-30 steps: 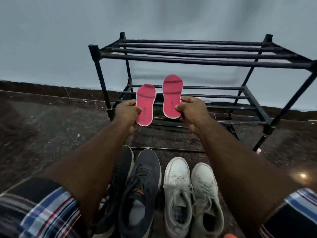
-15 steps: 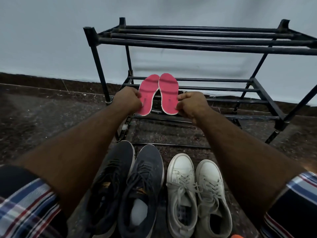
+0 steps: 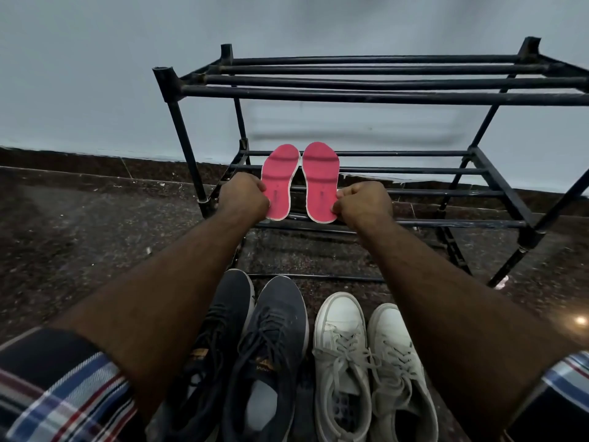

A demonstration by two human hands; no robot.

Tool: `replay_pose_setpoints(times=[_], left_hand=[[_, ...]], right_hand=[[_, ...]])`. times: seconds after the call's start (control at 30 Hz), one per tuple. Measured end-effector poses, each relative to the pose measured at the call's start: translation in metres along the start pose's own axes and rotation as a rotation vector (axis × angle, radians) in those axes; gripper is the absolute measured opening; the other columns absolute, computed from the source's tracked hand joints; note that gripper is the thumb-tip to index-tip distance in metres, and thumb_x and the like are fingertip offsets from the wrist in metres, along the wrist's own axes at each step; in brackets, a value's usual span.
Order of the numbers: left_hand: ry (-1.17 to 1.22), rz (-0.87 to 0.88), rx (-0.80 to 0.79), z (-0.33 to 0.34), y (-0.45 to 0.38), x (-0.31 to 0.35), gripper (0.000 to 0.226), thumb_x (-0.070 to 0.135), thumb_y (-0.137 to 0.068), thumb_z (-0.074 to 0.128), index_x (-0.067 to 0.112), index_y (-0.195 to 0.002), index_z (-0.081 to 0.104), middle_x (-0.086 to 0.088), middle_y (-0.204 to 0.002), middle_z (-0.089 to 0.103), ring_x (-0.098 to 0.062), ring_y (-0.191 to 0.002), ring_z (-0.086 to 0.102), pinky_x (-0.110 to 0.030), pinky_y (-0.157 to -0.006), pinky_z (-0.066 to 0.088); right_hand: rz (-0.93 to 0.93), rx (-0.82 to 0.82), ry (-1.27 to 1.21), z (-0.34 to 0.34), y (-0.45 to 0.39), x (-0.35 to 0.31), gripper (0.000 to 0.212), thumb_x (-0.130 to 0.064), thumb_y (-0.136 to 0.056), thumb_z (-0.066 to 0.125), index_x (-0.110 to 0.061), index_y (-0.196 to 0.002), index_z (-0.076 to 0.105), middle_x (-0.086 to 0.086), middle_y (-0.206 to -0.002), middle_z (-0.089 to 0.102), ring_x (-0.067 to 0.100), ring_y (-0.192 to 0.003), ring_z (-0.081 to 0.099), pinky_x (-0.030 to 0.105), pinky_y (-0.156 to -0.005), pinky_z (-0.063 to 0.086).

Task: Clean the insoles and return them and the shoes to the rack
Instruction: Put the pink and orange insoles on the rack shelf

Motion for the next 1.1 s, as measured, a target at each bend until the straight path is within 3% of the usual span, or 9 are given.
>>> replay_pose_setpoints(times=[0.13,0.3,0.47,0.67,0.8,0.93,1.03,1.1], left_hand=[[-0.004,0.01,-0.009,0.001,0.001,0.001,0.031,0.009,-0.085,0.074,0.013,-0.115,0.072,-0.008,-0.113,0.071,-0.027,-0.097,0.07,-0.042,-0.088,0.059],[-0.098,0.059,-0.016,-0.002,0.007,0.007,0.028,0.033,-0.09,0.069,0.016,-0.113,0.07,-0.004,-0.101,0.073,-0.025,-0.092,0.069,-0.031,-0.081,0.052],[-0.158,0.108,0.046,-0.007,0.02,0.005,0.044,0.043,-0.086,0.062,0.015,-0.12,0.064,-0.009,-0.106,0.067,-0.033,-0.102,0.062,-0.047,-0.091,0.053],[-0.274,0.197,0.102,-0.01,0.065,0.019,0.044,0.034,-0.091,0.059,0.021,-0.132,0.057,-0.009,-0.133,0.054,-0.037,-0.12,0.047,-0.049,-0.095,0.044],[-0.245,0.279,0.142,-0.006,0.116,0.032,0.052,0.028,-0.094,0.059,0.017,-0.143,0.046,-0.007,-0.143,0.047,-0.03,-0.126,0.044,-0.047,-0.1,0.043],[-0.233,0.329,0.096,0.003,0.176,0.042,0.054,0.029,-0.093,0.062,0.017,-0.143,0.046,-0.008,-0.142,0.049,-0.032,-0.127,0.046,-0.048,-0.102,0.044],[-0.219,0.313,0.013,0.01,0.23,0.031,0.051,0.029,-0.09,0.062,0.019,-0.139,0.051,-0.009,-0.141,0.05,-0.035,-0.129,0.047,-0.047,-0.107,0.042],[-0.178,0.303,-0.089,0.024,0.28,0.022,0.044,0.026,-0.086,0.061,0.018,-0.13,0.059,-0.012,-0.132,0.056,-0.035,-0.123,0.052,-0.045,-0.101,0.047]], right_hand=[[-0.035,0.012,0.091,-0.006,0.009,-0.006,0.013,-0.01,-0.069,0.079,-0.017,-0.065,0.07,-0.001,-0.073,0.072,0.019,-0.077,0.071,0.04,-0.075,0.06],[-0.125,0.036,0.217,-0.015,0.016,-0.014,0.011,-0.028,-0.081,0.075,-0.017,-0.08,0.072,-0.002,-0.083,0.072,0.017,-0.084,0.067,0.029,-0.074,0.053],[-0.275,0.041,0.354,-0.018,0.033,-0.025,0.012,-0.026,-0.085,0.067,-0.017,-0.089,0.073,0.003,-0.085,0.072,0.022,-0.085,0.066,0.025,-0.07,0.045],[-0.424,0.031,0.455,-0.028,0.07,-0.031,0.008,-0.017,-0.084,0.059,-0.016,-0.086,0.067,0.007,-0.09,0.07,0.029,-0.085,0.064,0.03,-0.07,0.047],[-0.486,0.076,0.533,-0.038,0.105,-0.022,0.032,-0.016,-0.085,0.058,-0.013,-0.116,0.064,0.008,-0.116,0.065,0.028,-0.106,0.061,0.038,-0.087,0.052],[-0.544,0.084,0.594,-0.057,0.163,-0.013,0.035,-0.017,-0.086,0.058,-0.011,-0.121,0.061,0.009,-0.123,0.061,0.028,-0.115,0.056,0.035,-0.094,0.046],[-0.494,0.072,0.572,-0.083,0.217,0.007,0.028,-0.018,-0.084,0.057,-0.013,-0.11,0.066,0.011,-0.112,0.067,0.031,-0.107,0.061,0.033,-0.087,0.047],[-0.342,0.066,0.556,-0.109,0.251,0.042,0.031,-0.024,-0.079,0.056,-0.017,-0.107,0.068,0.009,-0.107,0.071,0.03,-0.102,0.064,0.032,-0.082,0.051]])
Point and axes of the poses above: each hand's wrist, its own y-axis away from the middle knuckle, its own z-axis out of the palm, x = y × z, the point moved 7 cm from there along -y, towards the middle knuckle
